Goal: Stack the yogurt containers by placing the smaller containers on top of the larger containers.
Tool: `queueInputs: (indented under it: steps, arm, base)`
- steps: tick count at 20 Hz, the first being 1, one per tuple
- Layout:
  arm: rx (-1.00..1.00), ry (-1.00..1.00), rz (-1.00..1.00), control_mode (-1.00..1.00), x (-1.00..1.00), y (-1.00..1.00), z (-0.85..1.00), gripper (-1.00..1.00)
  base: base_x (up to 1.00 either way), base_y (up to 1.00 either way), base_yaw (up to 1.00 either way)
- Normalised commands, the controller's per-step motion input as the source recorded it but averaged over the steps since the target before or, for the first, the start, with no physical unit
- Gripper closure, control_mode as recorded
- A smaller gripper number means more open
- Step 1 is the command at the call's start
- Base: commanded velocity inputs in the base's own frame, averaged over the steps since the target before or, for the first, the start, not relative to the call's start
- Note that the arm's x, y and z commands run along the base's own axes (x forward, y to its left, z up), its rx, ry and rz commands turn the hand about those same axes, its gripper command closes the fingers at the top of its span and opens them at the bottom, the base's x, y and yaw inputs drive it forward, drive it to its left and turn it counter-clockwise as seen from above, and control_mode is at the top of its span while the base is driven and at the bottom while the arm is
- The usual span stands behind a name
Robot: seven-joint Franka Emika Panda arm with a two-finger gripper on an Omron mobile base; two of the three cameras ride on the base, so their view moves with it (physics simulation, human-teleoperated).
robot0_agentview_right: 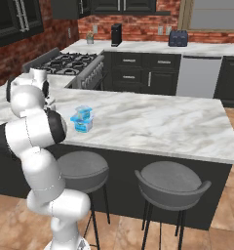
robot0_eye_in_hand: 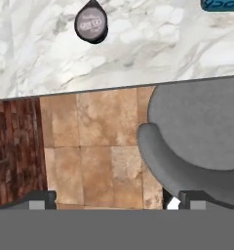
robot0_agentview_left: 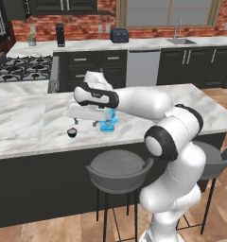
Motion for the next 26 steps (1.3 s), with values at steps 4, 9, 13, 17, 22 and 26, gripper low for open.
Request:
queueInputs:
  steps: [4, 9, 13, 17, 22, 26]
  arm:
    - [-0.09, 0.1, -0.1, -1.0, 0.24, 0.03, -0.28, -1.0]
    - [-0.1, 0.1, -0.08, -1.0, 0.16, 0.1, -0.29, -1.0]
    - [-0.12, 0.05, -0.01, -1.0, 0.16, 0.17, -0.24, -1.0]
    - [-0.12, 0.01, 0.0, -1.0, 0.04, 0.06, -0.24, -1.0]
    - [-0.08, 0.0, 0.05, -1.0, 0.0, 0.0, -0.25, -1.0]
    - [-0.05, 0.0, 0.09, -1.0, 0.0, 0.0, -0.22, -1.0]
  base:
    - [0.0, 0.0, 0.0]
    - [0.0, 0.0, 0.0]
    - [0.0, 0.0, 0.0]
    - [0.0, 0.0, 0.0]
    - [0.0, 0.0, 0.0]
    - [0.0, 0.0, 0.0]
